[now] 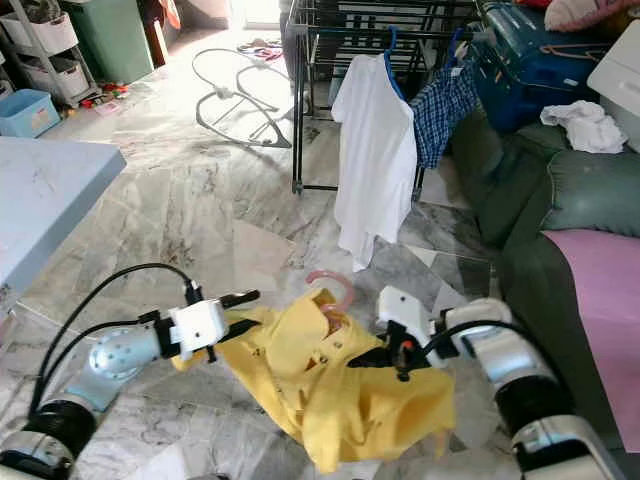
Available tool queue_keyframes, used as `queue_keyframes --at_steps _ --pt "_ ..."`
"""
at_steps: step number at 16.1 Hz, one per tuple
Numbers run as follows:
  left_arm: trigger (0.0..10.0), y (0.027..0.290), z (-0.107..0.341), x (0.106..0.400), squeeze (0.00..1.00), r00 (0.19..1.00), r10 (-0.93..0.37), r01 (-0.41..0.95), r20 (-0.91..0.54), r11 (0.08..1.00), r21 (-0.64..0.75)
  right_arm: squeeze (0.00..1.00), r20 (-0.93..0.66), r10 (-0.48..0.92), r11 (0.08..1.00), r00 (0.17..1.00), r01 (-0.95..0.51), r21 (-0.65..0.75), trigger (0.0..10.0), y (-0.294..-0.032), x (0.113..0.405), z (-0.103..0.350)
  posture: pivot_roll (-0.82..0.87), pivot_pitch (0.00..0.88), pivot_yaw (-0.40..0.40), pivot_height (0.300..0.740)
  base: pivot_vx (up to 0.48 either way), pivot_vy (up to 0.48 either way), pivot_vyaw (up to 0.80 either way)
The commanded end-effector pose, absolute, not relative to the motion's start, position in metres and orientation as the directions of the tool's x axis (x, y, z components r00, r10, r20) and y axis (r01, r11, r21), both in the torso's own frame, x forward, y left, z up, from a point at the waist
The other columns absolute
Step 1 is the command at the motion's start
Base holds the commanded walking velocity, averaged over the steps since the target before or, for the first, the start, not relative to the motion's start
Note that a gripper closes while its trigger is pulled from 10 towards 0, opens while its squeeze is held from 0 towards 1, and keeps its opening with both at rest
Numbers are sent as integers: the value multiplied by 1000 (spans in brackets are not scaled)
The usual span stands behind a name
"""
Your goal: Hang hanger
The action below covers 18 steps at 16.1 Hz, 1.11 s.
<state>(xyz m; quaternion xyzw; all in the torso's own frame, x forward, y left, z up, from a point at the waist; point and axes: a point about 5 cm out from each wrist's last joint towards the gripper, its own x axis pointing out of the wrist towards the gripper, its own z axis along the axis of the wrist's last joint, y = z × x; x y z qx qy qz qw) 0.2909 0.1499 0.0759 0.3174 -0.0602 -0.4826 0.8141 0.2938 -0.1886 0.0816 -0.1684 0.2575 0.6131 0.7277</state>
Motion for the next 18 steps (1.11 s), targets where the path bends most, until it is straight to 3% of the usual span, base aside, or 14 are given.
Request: queue_keyframes --at_steps 1,5,7,8,9,10,11,12,13,15,18 --pt "10000 154 73 289 1000 512 -823 752 -246 291 592 0 -577 804 194 142 -981 30 0 -185 296 84 -133 62 -12 740 0 0 0" --pt "10000 166 61 283 1000 439 -815 820 -379 192 539 0 -584 747 349 317 -935 -60 0 -184 304 73 -131 60 -12 740 0 0 0" --pt "10000 169 57 282 1000 484 -799 815 -357 263 516 0 -568 705 454 424 -886 -98 0 -181 309 66 -130 58 -10 740 0 0 0" --pt "10000 170 57 283 1000 489 -797 813 -354 269 516 0 -567 703 461 430 -882 -99 0 -181 309 65 -130 58 -10 740 0 0 0" --pt "10000 174 58 288 1000 586 -755 762 -293 392 514 0 -564 679 501 470 -858 -112 0 -180 310 61 -132 56 -8 740 0 0 0" --pt "10000 184 58 296 1000 733 -643 656 -224 581 481 0 -560 645 548 519 -826 -134 0 -178 311 56 -133 54 -8 740 0 0 0" --pt "10000 195 54 300 1000 834 -519 549 -188 748 373 0 -553 619 583 558 -798 -152 0 -176 312 53 -134 53 -8 740 0 0 0" --pt "10000 204 49 302 1000 899 -402 437 -174 857 275 0 -536 583 635 611 -754 -168 0 -174 314 51 -133 47 -9 740 0 0 0" --pt "10000 208 47 303 1000 922 -346 381 -174 892 244 0 -527 564 661 636 -730 -174 0 -173 316 50 -132 47 -10 740 0 0 0" --pt "10000 218 34 299 1000 977 -103 124 -189 987 104 0 -414 440 825 797 -541 -163 0 -171 327 56 -121 20 -9 740 0 0 0" --pt "10000 211 31 299 1000 985 -27 31 -170 999 21 0 -366 295 918 882 -369 -149 0 -169 330 52 -105 0 -8 740 0 0 0"
